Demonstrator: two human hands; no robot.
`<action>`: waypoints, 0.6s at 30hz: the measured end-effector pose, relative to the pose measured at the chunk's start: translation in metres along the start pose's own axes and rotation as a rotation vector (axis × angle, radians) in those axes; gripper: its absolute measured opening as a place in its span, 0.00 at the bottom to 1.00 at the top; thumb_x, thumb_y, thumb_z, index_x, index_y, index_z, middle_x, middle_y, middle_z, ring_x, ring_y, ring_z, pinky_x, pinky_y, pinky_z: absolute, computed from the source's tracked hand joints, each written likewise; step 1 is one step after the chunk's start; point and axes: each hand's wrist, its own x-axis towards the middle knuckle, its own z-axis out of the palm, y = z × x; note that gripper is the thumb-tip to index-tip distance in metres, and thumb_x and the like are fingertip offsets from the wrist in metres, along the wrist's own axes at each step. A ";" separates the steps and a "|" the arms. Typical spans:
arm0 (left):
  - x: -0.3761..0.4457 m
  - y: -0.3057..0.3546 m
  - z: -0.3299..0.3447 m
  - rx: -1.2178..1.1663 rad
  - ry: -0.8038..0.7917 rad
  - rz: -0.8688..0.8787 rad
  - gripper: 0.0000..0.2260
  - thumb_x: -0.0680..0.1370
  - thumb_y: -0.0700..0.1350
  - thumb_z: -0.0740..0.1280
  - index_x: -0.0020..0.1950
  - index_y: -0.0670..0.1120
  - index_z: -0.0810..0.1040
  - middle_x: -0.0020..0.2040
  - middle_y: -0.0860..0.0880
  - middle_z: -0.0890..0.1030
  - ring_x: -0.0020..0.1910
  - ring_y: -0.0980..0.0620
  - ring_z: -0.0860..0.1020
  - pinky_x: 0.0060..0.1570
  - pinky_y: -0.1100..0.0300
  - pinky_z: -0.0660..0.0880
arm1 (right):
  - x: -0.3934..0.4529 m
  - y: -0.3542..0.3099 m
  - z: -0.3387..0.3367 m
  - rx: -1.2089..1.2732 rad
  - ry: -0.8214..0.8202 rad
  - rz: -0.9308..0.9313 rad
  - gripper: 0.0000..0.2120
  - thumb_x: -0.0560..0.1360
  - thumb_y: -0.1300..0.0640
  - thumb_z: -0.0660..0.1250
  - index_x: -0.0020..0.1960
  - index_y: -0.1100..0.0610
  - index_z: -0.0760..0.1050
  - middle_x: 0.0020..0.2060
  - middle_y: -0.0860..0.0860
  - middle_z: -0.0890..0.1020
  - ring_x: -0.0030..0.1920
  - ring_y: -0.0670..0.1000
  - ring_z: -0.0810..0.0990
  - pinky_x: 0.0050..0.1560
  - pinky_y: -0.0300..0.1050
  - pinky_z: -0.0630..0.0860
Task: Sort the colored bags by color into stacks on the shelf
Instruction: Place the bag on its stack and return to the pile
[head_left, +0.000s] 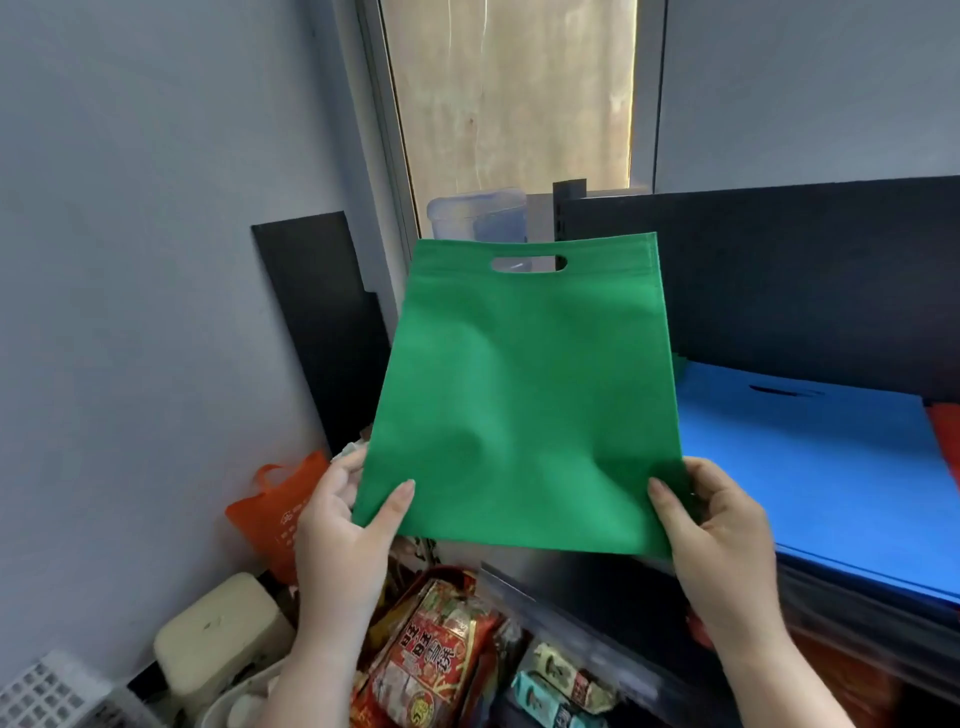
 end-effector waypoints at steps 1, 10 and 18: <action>0.012 -0.003 0.004 0.008 -0.010 0.011 0.13 0.73 0.40 0.71 0.55 0.50 0.75 0.52 0.51 0.83 0.49 0.56 0.82 0.48 0.59 0.79 | 0.008 0.000 0.005 -0.032 0.013 -0.015 0.12 0.75 0.64 0.68 0.41 0.46 0.76 0.37 0.40 0.83 0.39 0.42 0.80 0.40 0.41 0.75; 0.100 -0.031 0.048 0.058 -0.174 0.105 0.13 0.73 0.39 0.71 0.54 0.50 0.73 0.45 0.62 0.77 0.43 0.69 0.78 0.39 0.76 0.74 | 0.059 -0.003 0.029 -0.482 0.110 -0.052 0.04 0.74 0.61 0.70 0.49 0.60 0.78 0.37 0.49 0.81 0.39 0.52 0.78 0.40 0.39 0.74; 0.155 -0.075 0.085 0.149 -0.382 0.041 0.16 0.72 0.40 0.73 0.59 0.41 0.76 0.54 0.44 0.82 0.54 0.46 0.80 0.54 0.51 0.76 | 0.077 0.013 0.053 -0.825 0.113 0.160 0.13 0.76 0.53 0.68 0.55 0.61 0.76 0.40 0.52 0.78 0.43 0.56 0.76 0.38 0.46 0.68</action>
